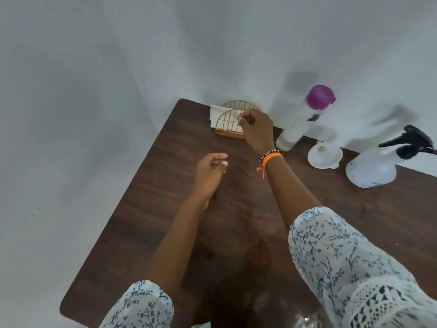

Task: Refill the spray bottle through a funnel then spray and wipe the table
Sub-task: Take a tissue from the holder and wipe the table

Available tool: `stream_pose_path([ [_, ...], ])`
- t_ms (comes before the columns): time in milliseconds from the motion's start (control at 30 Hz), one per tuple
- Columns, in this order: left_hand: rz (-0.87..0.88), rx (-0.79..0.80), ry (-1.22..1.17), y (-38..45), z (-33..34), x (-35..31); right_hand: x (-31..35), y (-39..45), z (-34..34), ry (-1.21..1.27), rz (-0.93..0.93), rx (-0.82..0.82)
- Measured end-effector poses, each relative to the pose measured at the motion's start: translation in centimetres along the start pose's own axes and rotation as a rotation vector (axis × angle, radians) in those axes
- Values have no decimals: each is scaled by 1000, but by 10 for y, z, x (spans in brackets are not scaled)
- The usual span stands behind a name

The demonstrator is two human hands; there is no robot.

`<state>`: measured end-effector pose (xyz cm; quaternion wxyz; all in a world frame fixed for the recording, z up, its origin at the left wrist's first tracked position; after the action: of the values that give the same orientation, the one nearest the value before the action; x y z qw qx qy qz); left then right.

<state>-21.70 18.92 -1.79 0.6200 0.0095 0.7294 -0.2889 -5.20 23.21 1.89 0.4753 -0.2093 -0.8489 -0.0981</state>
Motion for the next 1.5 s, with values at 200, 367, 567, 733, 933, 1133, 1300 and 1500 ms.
stream_pose_path([
  [200, -17, 0, -36, 38, -17, 3, 21, 50, 39, -485, -213, 3],
  [367, -35, -15, -58, 60, -30, 5, 23, 74, 68, -897, -248, 42],
  [567, -46, -20, -67, 77, -39, 5, 21, 84, 79, -1029, -210, 33],
  [733, -48, -18, -75, 82, -39, 2, 22, 86, 73, -925, -228, -52],
  [933, -48, -5, -79, 81, -34, -2, 19, 80, 51, -856, -239, -100],
  [1133, -49, 13, -82, 79, -24, -7, 28, 74, 31, -749, -322, -137],
  [1300, -55, 9, -74, 79, -20, -7, 35, 71, 26, -705, -411, -174],
  [1500, -40, -9, -86, 83, -22, -6, 29, 67, 32, -705, -407, -93],
])
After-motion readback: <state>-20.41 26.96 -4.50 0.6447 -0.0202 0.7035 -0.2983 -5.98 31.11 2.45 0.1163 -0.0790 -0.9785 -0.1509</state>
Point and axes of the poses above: each hand's wrist, its own y-axis towards the middle knuckle, its own z-axis out of the palm, x = y × z, the point moved 6 cm from there along y, towards the middle knuckle, and after that the axes turned 7 degrees about x, right-handed, at the moved point
